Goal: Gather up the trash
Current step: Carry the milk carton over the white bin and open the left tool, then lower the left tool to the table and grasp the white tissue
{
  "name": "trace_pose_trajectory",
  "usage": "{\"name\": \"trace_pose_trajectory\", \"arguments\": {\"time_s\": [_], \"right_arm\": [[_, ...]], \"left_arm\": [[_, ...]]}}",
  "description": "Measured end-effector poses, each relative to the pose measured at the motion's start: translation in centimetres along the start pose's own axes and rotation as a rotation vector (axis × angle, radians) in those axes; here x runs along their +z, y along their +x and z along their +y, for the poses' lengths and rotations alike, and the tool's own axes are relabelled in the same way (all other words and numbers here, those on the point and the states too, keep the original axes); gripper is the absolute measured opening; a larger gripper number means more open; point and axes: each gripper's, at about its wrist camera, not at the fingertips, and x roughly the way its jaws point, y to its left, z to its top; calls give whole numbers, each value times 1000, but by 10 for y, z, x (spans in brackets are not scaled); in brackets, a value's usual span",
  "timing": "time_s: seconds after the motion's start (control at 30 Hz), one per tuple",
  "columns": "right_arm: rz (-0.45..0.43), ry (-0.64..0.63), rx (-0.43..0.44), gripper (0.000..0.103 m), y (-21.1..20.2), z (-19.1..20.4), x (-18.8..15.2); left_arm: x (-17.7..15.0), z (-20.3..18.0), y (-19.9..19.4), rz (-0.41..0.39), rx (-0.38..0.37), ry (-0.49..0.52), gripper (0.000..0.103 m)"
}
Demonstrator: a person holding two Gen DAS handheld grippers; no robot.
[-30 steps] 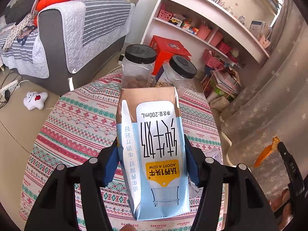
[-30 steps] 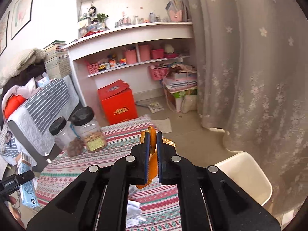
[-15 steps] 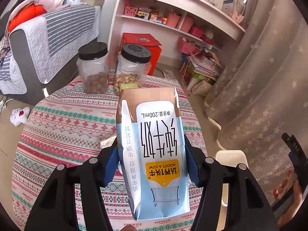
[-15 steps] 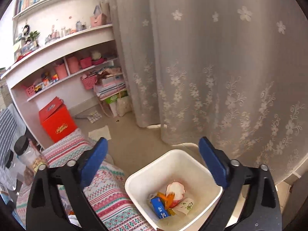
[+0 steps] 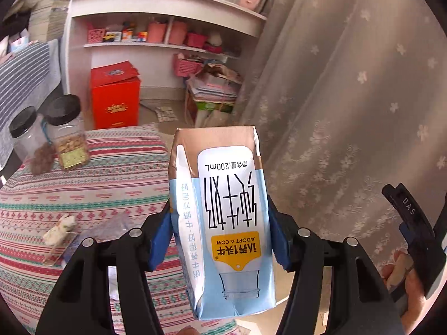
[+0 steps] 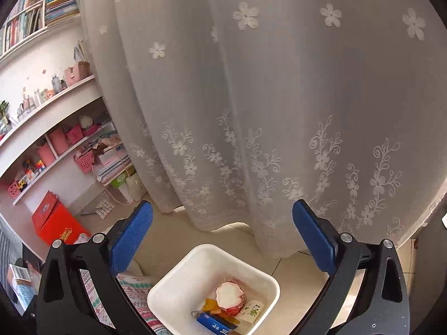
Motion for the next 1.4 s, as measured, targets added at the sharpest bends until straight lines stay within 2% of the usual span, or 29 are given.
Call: {"name": "trace_pose_trajectory", "arguments": {"time_s": [0.17,0.27,0.4,0.5,0.6,0.73,0.87,0.97,1.03,1.2,1.33,1.4], "right_arm": [[-26,38,-61,96,1,-22,10],[-37,40,-80,96,1,-28,12],[-37,45,-95,96,2,-31,13],[-33,49,-87,96,2,-31,13],[-21,47,-64,96,1,-25,10],[19,3,-3,96,1,-4,2],[63,-81,76,96,-1,27,-13],[86,-159,126,96,-6,55,-26],[100,-209,160,96,-10,73,-36],[137,-335,236,96,-19,114,-61],[186,-394,281,96,-21,138,-79],[204,-423,293,96,-22,148,-86]], "left_arm": [[1,-60,31,38,-77,51,60],[0,-82,43,68,-100,69,75],[0,-91,45,73,-89,81,82],[-2,-87,41,53,-47,109,85],[-2,-79,35,29,30,138,91],[0,-62,27,9,147,213,91],[7,-25,26,51,259,290,91],[19,21,28,98,361,299,91],[28,58,28,132,415,263,91],[39,161,40,295,498,116,91],[19,227,61,467,549,41,90],[3,249,71,529,546,9,90]]}}
